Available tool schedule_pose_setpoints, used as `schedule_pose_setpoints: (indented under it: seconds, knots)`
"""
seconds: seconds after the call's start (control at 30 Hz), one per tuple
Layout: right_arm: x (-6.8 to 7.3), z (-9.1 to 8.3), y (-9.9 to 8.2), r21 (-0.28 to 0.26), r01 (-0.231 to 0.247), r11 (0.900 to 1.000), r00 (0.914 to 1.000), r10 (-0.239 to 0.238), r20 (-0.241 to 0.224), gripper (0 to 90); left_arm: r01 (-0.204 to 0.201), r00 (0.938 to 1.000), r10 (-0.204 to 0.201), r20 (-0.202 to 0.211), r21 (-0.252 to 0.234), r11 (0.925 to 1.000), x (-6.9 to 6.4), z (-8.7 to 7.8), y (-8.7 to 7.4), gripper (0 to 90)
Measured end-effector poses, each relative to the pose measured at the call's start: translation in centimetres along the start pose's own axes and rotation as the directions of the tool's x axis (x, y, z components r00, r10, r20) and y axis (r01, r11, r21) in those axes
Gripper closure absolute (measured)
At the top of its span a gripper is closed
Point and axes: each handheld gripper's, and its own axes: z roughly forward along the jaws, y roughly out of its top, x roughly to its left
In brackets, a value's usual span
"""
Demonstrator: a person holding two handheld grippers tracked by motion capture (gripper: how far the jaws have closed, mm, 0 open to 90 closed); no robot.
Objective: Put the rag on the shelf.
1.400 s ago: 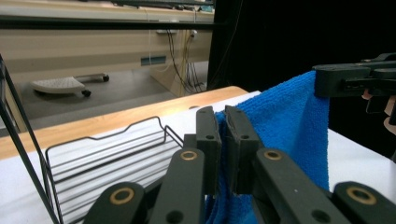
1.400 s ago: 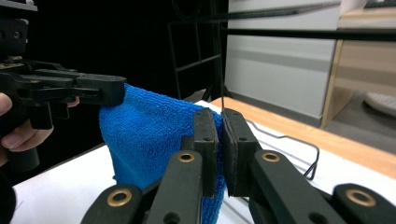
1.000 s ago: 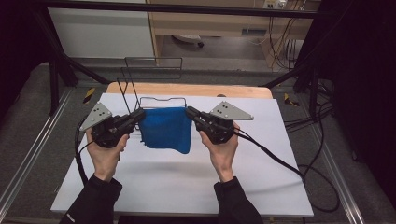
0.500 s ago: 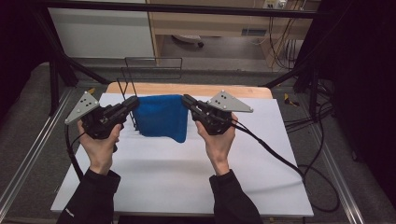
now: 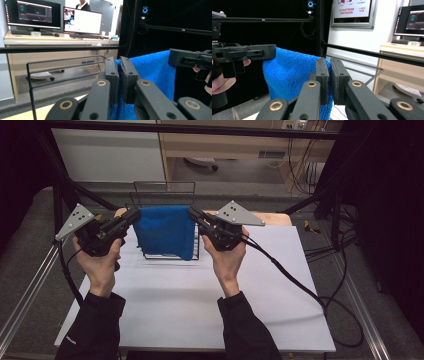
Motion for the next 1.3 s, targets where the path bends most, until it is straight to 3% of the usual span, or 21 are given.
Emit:
schedule_pose_setpoints:
  seconds: [1.3]
  knots:
    - [-0.6, 4.3, 7.0, -0.048, 0.072, 0.9963, 0.9964, -0.07, 0.048, 85.7, -0.004, 0.9989, 0.0, -0.047, -0.09, 0.9959, 3.1, 2.4, 6.8, 85.1]
